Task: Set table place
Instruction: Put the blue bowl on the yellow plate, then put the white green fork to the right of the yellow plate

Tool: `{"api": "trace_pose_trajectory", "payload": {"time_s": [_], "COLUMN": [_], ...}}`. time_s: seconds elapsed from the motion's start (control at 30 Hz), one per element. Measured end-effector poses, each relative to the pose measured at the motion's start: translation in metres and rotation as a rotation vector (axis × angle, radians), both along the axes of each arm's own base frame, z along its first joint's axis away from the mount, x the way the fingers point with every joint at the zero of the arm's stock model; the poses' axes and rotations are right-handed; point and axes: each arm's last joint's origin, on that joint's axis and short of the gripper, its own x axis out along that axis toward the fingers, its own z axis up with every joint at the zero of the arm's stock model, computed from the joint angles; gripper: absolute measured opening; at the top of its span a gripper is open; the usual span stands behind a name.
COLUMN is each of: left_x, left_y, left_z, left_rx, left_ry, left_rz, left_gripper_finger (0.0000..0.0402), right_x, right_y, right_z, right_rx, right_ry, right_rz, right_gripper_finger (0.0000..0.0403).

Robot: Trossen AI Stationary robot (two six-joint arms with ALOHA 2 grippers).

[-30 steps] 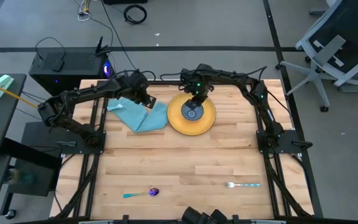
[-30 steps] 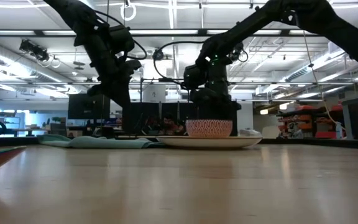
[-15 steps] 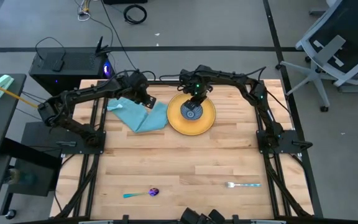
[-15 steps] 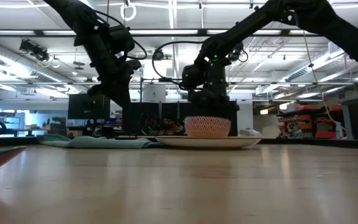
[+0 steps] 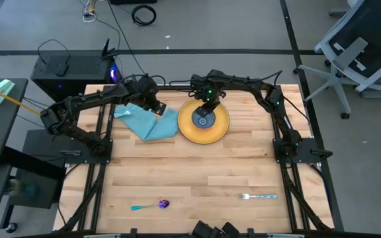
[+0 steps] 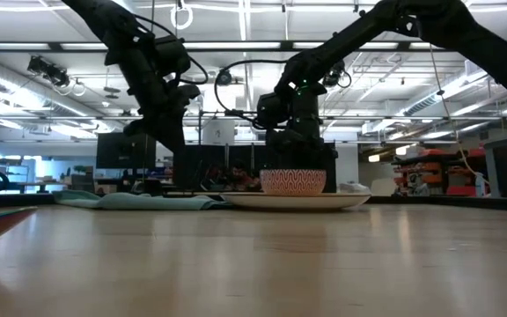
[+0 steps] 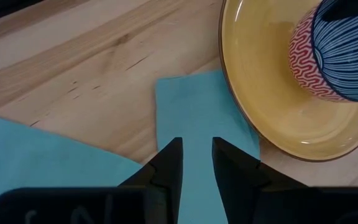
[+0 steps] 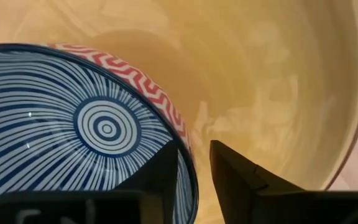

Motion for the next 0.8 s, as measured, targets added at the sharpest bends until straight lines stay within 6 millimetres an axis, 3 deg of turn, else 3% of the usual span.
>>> {"api": "trace_pose_trajectory", "payload": {"time_s": [0.2,0.5,0.63,0.8], "left_x": [0.0,0.002,0.008,0.018], "left_y": [0.0,-0.003,-0.014,-0.045], "left_z": [0.0,0.0,0.002,0.008], "left_rx": [0.0,-0.063,-0.181,-0.398], "left_ry": [0.0,-0.046,-0.15,-0.27], "left_rz": [0.0,-0.051,-0.244,-0.478], "left_gripper_finger": [0.0095,0.0096,0.0089,0.0082], "right_x": [-0.003,-0.028,-0.044,-0.066], "right_y": [0.002,0.012,0.033,0.078], "right_z": [0.018,0.092,0.134,0.181], "right_rx": [-0.025,-0.127,-0.17,-0.201], "right_ry": [-0.039,-0.194,-0.273,-0.36], "right_rz": [0.001,-0.01,0.013,0.078], "right_gripper_finger": [0.0114,0.0114,0.0114,0.0114]}}
